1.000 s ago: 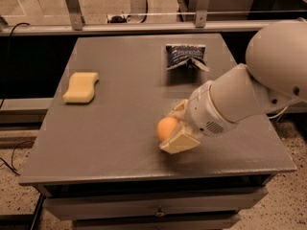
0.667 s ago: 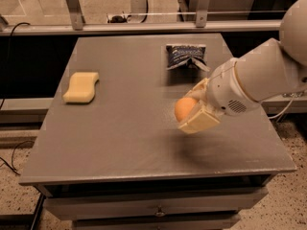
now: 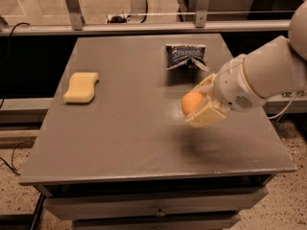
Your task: Move orange near blue chip bag
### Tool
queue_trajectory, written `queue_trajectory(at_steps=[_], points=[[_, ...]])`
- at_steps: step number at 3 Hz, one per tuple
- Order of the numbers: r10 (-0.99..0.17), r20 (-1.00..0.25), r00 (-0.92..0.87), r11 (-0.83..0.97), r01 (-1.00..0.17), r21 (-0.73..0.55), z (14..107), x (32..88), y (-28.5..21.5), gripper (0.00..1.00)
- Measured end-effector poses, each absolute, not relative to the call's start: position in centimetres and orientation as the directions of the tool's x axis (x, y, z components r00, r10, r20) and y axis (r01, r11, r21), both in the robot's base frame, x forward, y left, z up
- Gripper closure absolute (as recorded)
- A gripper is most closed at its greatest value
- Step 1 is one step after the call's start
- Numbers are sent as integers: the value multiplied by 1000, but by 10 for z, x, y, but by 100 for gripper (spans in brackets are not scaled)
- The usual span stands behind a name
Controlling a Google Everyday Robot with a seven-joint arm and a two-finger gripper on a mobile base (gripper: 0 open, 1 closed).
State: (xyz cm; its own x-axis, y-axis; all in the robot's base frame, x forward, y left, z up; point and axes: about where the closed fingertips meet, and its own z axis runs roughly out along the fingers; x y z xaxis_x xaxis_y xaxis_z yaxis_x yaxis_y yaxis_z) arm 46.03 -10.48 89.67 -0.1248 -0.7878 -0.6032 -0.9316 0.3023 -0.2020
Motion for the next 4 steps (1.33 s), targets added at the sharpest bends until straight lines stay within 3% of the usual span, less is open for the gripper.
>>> queue_trajectory(at_steps=[2, 4], points=[[-757, -645, -104, 374, -879, -297, 904, 527, -158, 100], [-708, -691, -145, 458, -839, -294, 875, 585, -190, 100]])
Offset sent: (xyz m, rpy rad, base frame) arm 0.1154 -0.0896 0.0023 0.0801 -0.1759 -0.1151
